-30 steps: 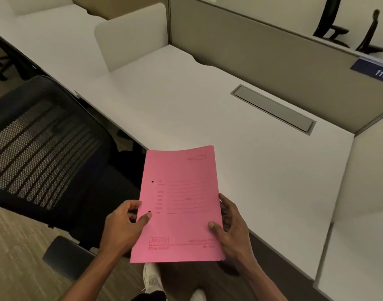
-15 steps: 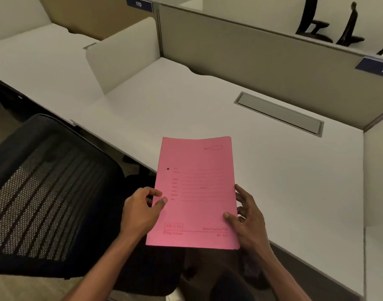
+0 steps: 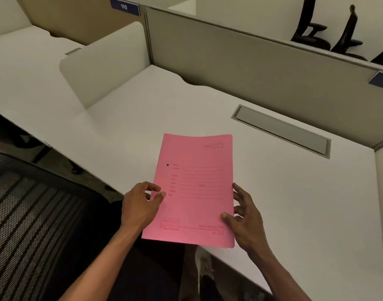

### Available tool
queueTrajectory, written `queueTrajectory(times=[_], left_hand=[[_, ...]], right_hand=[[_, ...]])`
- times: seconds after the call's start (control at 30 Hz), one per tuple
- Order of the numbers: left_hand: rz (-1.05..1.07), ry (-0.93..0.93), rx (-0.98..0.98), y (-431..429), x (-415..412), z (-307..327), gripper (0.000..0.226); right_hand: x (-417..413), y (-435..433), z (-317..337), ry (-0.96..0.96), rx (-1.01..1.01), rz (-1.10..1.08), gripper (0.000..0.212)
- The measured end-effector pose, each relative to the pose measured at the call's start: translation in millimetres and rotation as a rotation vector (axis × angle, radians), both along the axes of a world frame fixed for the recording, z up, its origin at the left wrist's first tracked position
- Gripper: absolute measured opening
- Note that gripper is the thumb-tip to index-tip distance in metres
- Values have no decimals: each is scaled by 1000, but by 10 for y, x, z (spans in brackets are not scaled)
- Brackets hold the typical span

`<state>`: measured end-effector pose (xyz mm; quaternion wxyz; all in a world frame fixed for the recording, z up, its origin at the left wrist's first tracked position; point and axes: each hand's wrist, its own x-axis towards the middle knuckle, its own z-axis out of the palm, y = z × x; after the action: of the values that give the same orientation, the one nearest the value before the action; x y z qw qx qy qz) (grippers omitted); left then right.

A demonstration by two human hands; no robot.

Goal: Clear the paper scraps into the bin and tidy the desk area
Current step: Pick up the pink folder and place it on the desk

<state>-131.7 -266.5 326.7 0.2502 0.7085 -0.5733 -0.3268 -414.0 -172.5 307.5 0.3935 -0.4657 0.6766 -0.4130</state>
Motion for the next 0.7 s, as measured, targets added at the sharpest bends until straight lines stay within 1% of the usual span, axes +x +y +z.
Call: queueTrajectory(times=[0.2, 0.43, 0.57, 0.7], left_hand=[[-1, -34, 23, -871, -402, -114, 18], [-30, -101, 32, -1950, -882, -273, 22], [-50, -132, 35, -2547, -1109, -387, 21], [-55, -167, 52, -3147, -1299, -496, 21]], right_hand=[[-417, -840, -210, -13, 45, 34, 89], [-849, -1847, -329, -19, 56, 60, 88], [-1082, -2382, -455, -18, 80, 44, 90], [-1241, -2870, -630, -22, 87, 40, 98]])
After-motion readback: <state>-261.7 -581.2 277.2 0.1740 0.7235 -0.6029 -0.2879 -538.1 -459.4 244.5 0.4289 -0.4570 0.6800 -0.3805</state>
